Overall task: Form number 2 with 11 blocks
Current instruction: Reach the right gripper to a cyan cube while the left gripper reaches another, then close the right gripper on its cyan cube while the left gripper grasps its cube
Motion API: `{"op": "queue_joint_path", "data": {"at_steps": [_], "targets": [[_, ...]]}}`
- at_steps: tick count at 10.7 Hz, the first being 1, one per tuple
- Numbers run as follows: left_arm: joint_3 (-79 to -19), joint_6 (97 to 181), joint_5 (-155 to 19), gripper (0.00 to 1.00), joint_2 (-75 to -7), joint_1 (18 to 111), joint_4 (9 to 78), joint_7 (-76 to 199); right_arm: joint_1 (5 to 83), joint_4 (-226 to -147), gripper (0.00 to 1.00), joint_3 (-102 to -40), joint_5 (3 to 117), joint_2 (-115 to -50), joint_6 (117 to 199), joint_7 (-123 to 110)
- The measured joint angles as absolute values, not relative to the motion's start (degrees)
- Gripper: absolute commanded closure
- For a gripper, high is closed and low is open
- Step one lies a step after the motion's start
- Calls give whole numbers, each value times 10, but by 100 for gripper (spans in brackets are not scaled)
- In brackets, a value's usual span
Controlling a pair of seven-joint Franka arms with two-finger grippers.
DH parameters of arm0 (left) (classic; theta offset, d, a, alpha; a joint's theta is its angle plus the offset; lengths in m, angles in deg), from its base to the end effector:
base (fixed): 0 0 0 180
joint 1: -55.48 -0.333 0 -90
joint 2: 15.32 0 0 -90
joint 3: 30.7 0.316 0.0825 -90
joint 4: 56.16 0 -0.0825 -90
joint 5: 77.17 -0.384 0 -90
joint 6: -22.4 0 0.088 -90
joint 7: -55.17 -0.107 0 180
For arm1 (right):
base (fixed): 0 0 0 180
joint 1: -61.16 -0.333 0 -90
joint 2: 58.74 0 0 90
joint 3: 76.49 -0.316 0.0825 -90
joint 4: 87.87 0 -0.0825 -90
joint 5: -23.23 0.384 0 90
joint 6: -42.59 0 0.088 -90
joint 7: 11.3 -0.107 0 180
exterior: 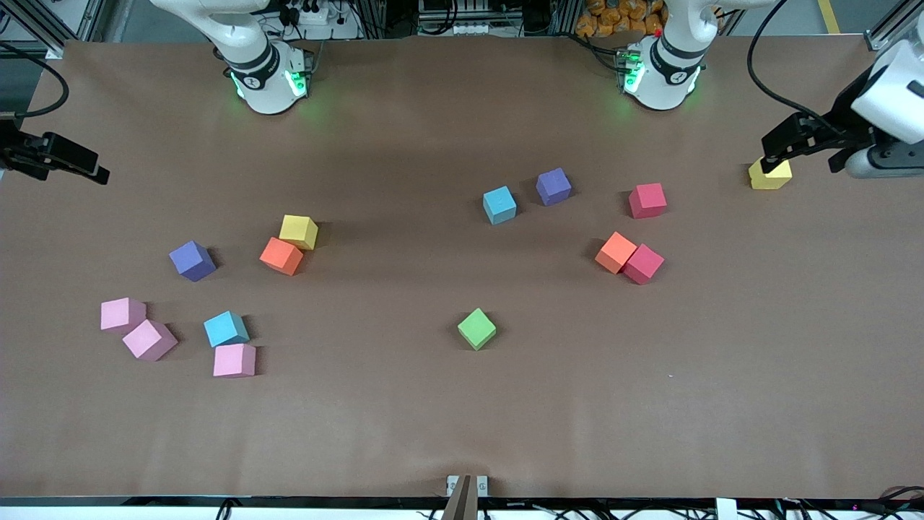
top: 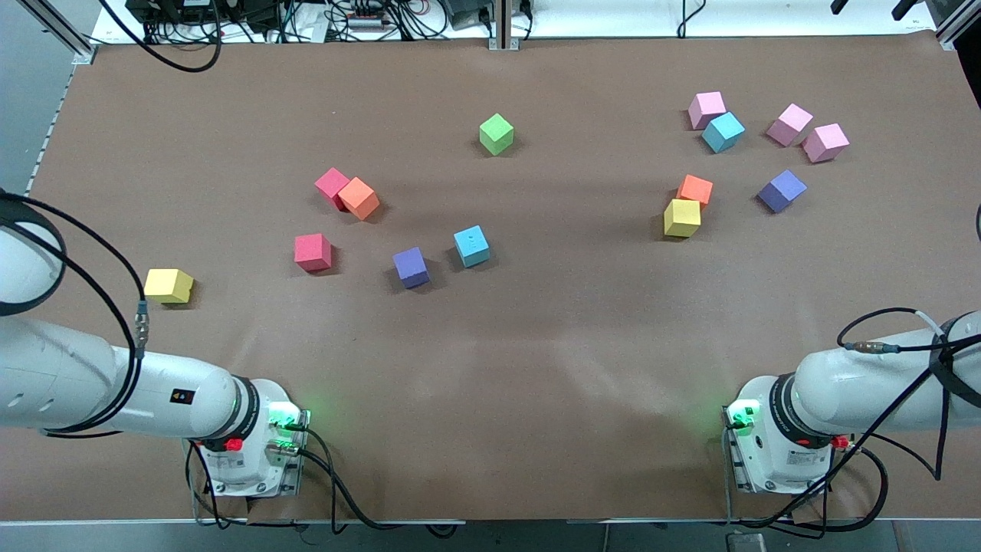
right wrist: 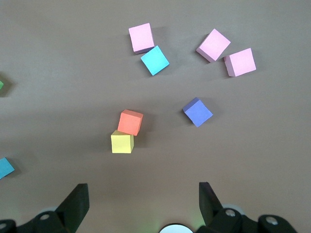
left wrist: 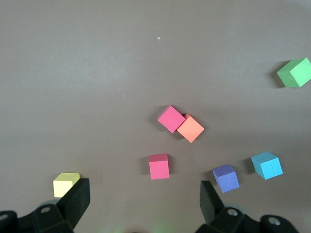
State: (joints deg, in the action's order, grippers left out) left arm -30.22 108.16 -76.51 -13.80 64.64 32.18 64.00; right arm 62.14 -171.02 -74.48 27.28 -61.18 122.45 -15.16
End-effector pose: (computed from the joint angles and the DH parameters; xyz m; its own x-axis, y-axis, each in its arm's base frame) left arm 0.5326 -0.0826 0.6461 0.9998 0.0018 -0.0201 0.0020 -1.0000 0.0087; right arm 0.5490 -0.0196 0.6420 0.9889 -0.1066 -0.1038 -0.1134 -0.9916 -0.0621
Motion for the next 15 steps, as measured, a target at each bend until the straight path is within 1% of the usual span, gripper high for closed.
{"op": "queue_joint_path", "data": {"at_steps": [2,4,7,8,10,12,15], "targets": [[-330,1102,-759,0,-141,654,356,652,612,-1712,0,-748,275,-638,1232,-152],[-368,1153,-754,0,-143,668,412,699,603,-1715,0,-752,283,-687,1257,-151],[-450,1255,-744,0,-145,681,517,814,596,-1716,0,-752,307,-777,1317,-143],[-470,1292,-740,0,-146,689,547,856,594,-1716,0,-752,308,-802,1339,-141],[-488,1357,-728,0,-152,713,596,926,594,-1716,0,-752,308,-846,1392,-94],[-504,1404,-727,0,-175,743,621,1002,597,-1715,0,-749,308,-875,1433,-14],[-508,1453,-727,0,-231,799,626,1076,601,-1717,0,-747,303,-905,1499,48]]}}
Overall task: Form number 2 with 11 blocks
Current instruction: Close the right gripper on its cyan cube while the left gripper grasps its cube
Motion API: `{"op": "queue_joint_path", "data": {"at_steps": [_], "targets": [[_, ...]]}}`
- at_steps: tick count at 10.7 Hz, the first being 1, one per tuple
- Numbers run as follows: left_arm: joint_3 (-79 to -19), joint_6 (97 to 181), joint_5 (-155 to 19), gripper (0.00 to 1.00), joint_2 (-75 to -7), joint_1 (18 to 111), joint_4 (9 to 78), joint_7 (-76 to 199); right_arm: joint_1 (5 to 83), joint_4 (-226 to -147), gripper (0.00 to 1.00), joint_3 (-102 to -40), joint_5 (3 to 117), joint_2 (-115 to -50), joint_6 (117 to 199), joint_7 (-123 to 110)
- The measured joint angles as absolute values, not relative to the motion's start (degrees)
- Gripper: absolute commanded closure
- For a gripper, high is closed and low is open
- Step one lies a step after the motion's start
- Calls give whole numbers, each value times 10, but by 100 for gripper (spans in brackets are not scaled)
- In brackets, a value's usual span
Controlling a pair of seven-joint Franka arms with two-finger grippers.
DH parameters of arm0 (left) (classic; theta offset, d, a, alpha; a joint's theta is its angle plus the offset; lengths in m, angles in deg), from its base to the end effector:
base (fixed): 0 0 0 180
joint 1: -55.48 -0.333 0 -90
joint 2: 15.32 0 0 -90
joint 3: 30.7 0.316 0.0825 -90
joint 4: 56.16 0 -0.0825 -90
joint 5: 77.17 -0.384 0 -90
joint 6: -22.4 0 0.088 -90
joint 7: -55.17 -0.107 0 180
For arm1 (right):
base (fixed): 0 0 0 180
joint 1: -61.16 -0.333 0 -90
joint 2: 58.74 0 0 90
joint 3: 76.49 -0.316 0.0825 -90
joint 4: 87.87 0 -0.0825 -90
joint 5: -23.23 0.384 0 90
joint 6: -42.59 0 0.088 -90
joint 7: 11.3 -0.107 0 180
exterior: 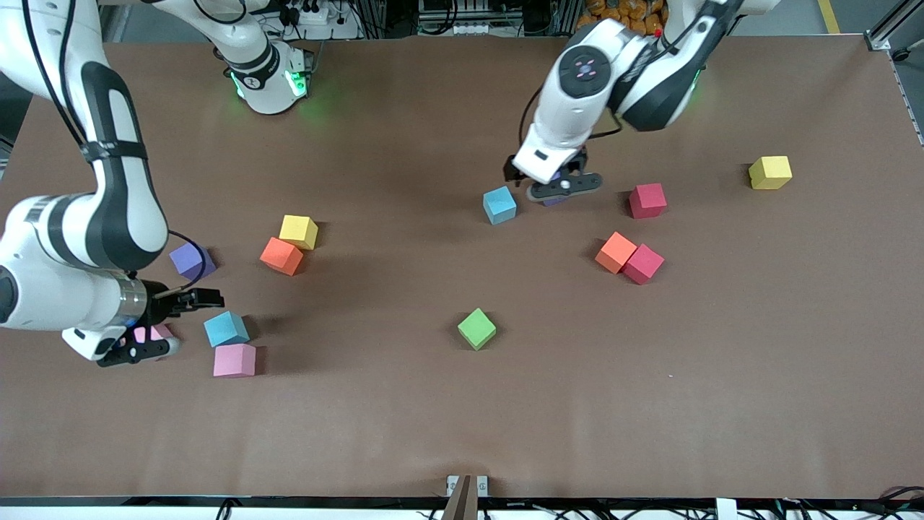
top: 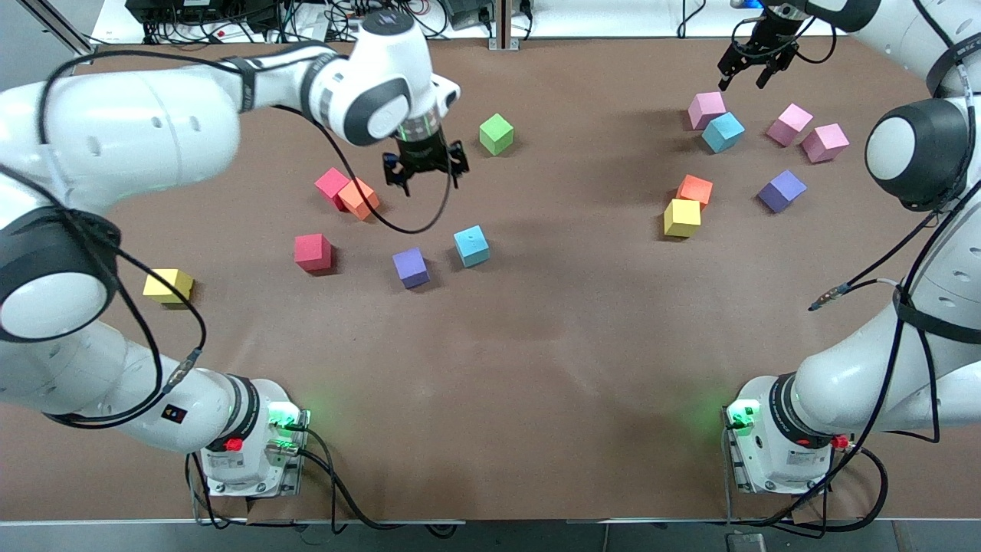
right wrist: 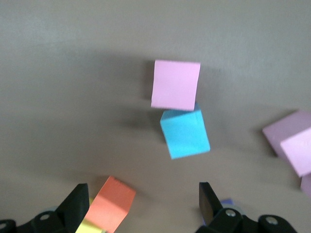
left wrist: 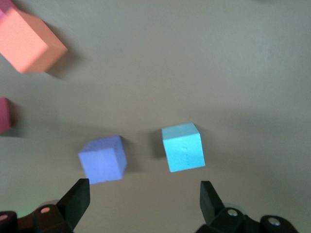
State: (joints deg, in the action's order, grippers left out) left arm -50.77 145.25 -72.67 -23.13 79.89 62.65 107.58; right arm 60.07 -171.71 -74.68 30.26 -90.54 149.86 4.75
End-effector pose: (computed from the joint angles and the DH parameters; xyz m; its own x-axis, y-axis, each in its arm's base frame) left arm 0.4014 -0.3944 0.3643 0.9756 0.1810 -0.1241 0.1847 -0.9826 0.0187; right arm 0.6903 0.0042 0.3481 0.9664 0.2300 -0.1151 0.2148 -0.9679 -0.1307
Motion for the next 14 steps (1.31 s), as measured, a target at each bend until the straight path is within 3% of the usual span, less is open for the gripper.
{"op": "queue_joint_path", "data": {"at_steps": [5,12,13,14], "targets": [[-507,1522,-727,0,-322,843,628,1159,617,-1750,0,-744,301,-969,1612,138],[-493,1589,-727,0,-386,867,628,1177,616,-1848,0,-745,301,-971,1765,166],[-489,1592,-727,0,-392,868,627,1177,616,-1853,4,-745,301,-971,1772,185],[-484,1595,-727,0,-396,868,627,1177,616,-1854,22,-745,301,-971,1777,209]]}}
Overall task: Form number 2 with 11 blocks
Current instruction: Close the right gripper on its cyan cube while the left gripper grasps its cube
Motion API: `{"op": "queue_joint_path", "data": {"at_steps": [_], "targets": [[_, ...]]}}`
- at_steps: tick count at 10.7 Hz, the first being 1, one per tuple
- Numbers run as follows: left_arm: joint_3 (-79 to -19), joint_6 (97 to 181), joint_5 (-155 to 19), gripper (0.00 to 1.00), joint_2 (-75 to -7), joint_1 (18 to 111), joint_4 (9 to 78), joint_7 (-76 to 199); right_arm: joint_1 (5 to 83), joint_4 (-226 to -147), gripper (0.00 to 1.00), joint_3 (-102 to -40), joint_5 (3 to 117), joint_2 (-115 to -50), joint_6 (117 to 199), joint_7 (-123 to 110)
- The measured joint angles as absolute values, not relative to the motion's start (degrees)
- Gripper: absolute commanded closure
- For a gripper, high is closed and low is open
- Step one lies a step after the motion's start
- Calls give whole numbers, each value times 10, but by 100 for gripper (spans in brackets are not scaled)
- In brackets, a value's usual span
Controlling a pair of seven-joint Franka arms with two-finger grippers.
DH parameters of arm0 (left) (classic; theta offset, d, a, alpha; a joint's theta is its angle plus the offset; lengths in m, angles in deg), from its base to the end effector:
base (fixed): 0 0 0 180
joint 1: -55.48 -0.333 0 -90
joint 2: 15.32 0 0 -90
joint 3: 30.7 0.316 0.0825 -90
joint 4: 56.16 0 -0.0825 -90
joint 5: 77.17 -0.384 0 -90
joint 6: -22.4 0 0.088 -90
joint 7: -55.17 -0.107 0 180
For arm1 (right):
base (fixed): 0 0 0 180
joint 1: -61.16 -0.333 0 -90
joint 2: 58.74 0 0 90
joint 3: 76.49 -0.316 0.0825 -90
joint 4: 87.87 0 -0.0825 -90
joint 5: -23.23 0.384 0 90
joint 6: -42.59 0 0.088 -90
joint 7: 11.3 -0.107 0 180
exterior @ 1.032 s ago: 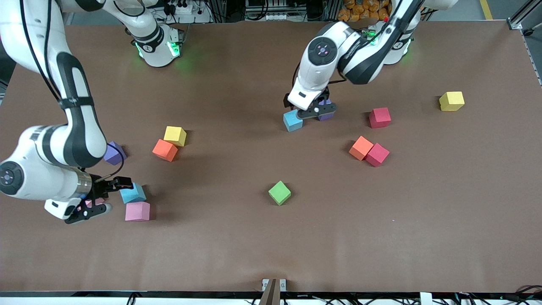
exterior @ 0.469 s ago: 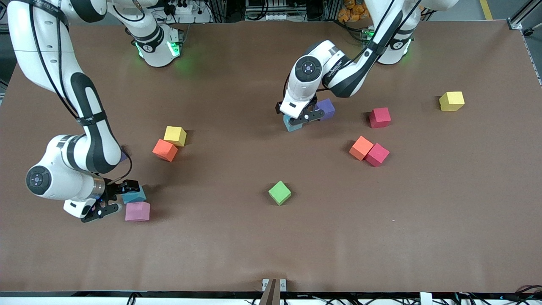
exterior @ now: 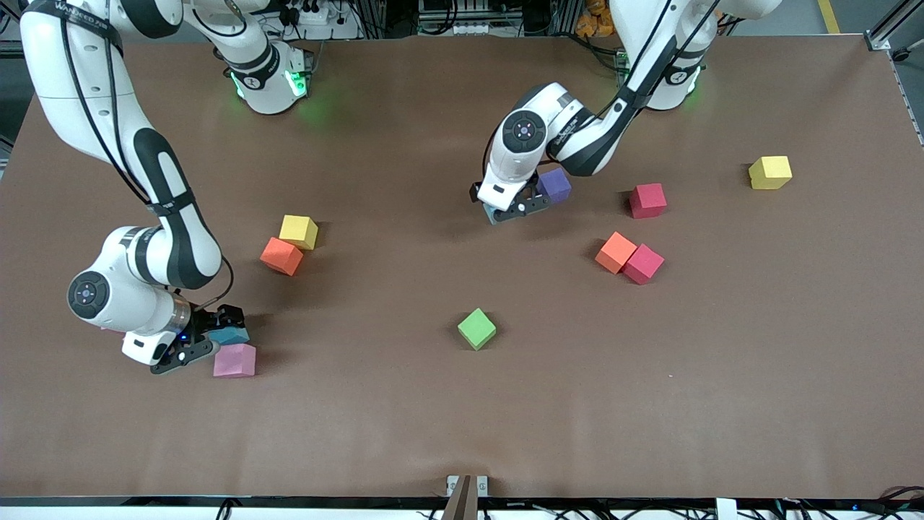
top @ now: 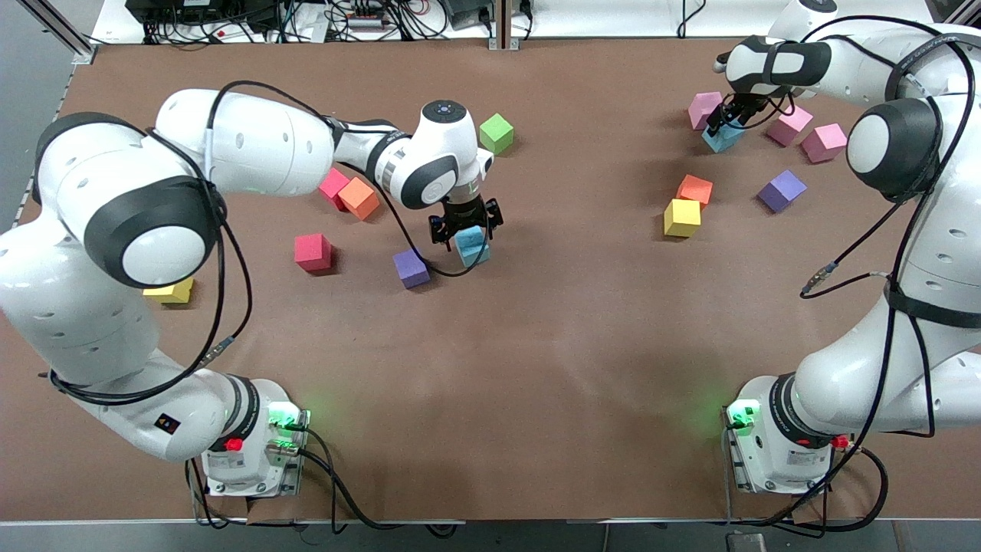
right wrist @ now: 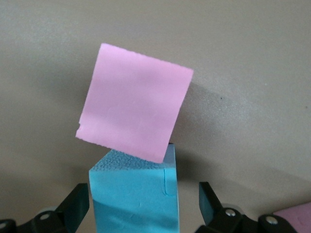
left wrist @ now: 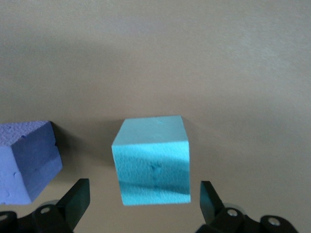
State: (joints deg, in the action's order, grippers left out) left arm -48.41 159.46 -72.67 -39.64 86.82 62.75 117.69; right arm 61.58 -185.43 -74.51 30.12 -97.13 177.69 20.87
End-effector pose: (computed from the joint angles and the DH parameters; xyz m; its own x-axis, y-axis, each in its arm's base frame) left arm 0.3803 -0.4373 0.2243 0.9316 0.3047 -0.1981 0.3095 -0.9509 -0.0069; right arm 0.6733 -0.0244 0.2028 0.9044 0.4263 0.0193 0.4267 -0.9023 -0.0612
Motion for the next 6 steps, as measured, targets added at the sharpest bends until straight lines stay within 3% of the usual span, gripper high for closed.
{"op": "queue_joint_path", "data": {"at_steps": [2,3,4,6], "targets": [[-480,1605,-727,0,-405,869,627,1181,616,-1857,55,-745,301,-971,1784,241],[-480,1612,-727,0,-411,870,627,1186,617,-1858,67,-745,301,-971,1785,246],[-480,1619,-727,0,-416,871,626,1191,617,-1858,73,-745,301,-971,1786,250],[-480,1628,-727,44,-427,875,626,1196,616,-1858,79,-745,301,-970,1786,257]]}}
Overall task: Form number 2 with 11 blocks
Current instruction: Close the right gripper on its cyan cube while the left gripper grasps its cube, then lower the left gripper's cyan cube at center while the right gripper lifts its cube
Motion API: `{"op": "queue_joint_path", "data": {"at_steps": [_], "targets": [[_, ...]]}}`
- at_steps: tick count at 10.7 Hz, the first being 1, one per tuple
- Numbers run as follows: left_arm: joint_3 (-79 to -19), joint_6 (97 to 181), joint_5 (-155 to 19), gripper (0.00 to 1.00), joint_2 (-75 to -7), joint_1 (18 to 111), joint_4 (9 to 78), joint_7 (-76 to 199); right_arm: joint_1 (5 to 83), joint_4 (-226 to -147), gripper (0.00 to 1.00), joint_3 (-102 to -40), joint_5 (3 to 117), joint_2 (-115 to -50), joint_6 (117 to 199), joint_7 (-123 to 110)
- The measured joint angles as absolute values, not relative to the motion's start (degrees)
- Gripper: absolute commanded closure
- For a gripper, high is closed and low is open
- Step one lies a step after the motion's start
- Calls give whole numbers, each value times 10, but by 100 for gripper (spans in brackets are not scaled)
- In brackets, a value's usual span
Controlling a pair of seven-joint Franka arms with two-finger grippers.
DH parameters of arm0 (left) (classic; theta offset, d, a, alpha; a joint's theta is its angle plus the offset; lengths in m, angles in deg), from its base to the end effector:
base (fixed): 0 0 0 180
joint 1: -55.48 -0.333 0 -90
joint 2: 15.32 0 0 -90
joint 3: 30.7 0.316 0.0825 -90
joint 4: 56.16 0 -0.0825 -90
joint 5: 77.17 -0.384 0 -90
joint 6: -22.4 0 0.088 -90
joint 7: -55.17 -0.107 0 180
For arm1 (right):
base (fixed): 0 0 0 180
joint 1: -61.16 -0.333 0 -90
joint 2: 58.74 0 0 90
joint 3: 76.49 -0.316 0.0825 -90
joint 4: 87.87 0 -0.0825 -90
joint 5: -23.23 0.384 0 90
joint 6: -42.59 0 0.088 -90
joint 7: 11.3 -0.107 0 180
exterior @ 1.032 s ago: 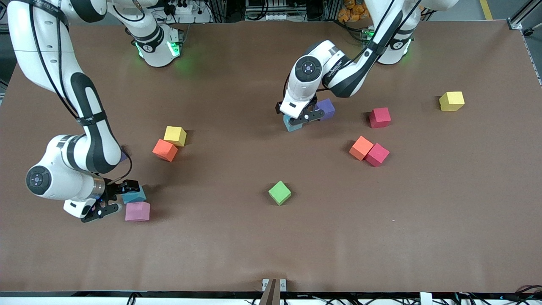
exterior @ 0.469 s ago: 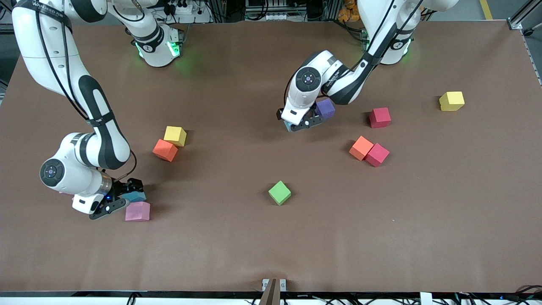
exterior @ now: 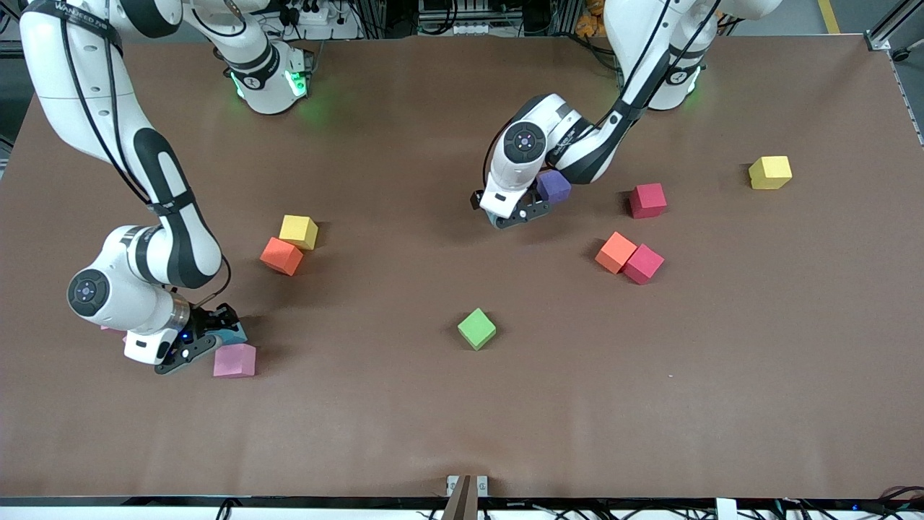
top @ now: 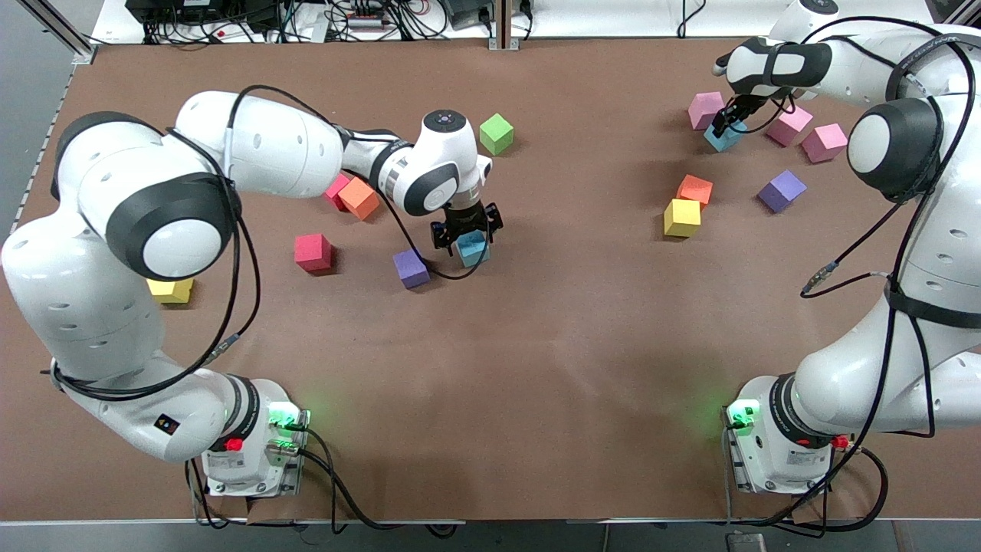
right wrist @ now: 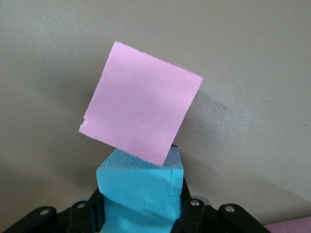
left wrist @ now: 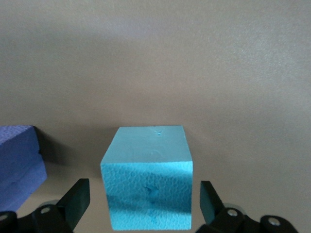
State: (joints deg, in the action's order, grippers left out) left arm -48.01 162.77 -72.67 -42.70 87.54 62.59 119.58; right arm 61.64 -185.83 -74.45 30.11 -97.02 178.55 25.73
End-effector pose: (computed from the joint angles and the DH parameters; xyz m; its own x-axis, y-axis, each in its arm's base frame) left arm 0.3784 -0.4407 0.1996 0.9193 0.3377 -0.2023 0.3441 -0.9389 -0.0036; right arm 0.6728 -0.0260 0.2025 0.8661 0.4988 0.0317 0.4999 -0.8645 -0.0524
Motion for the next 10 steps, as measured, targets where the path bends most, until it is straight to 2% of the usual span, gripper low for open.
{"op": "queue_joint_path", "data": {"at_steps": [2,3,6,8,10], "targets": [[-480,1631,-727,77,-433,878,624,1196,615,-1855,79,-746,301,-969,1776,258],[-479,1631,-727,85,-433,878,623,1196,614,-1846,79,-747,301,-968,1757,258],[-479,1624,-735,84,-428,879,614,1195,611,-1809,78,-750,302,-951,1671,255],[-485,1582,-766,85,-412,890,597,1193,605,-1804,77,-753,302,-925,1625,242],[-517,1556,-773,83,-400,904,585,1194,593,-1804,77,-755,303,-897,1579,218]]}}
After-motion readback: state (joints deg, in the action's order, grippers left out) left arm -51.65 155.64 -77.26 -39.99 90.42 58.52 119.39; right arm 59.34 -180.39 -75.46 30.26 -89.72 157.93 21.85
